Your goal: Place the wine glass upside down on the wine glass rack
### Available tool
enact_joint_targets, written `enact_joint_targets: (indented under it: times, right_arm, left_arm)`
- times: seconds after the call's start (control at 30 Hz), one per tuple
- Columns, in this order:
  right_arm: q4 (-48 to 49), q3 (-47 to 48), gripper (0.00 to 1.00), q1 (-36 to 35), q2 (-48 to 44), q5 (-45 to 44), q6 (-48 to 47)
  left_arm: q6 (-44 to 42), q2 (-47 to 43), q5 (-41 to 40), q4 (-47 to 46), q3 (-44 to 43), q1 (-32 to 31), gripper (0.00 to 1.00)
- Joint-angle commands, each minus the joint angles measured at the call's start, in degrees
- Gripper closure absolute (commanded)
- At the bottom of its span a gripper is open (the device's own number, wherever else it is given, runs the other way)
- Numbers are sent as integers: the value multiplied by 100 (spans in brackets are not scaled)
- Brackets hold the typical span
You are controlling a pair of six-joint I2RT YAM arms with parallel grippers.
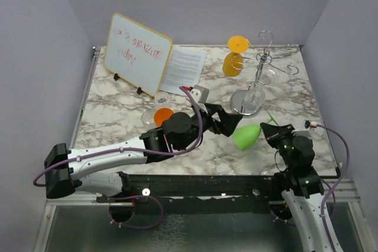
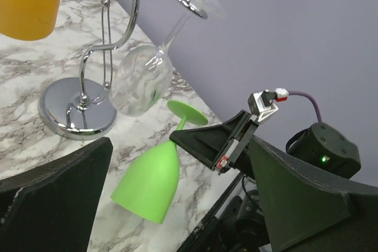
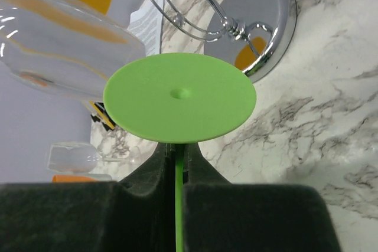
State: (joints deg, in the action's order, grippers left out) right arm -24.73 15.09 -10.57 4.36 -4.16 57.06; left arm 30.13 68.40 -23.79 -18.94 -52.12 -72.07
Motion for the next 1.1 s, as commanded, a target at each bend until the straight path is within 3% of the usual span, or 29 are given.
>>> enact_joint_targets:
  times: [0.0,0.27,0.63,0.8,1.07]
  right_arm:
    - [520,271,100,-29,-139,-100,-1129]
    - [1383,496,100,-33,-340,558,-2094]
    - [2417,452,100,-38,-186,1963,-2910]
    - [2808,456,100,-36,-169,2037,-3609]
    - [3694,378,100,-33,295,3223,-3770]
  left_arm:
    - [548,154,816,821,-601,466,1]
    - [1526,100,2238,893,-612,1531,1]
    - [2021,399,3422,796,-870,1828,1]
    - [2345,496,3873,575,-868,1851,1]
    - [2836,904,4466,673,-1247,1934,1]
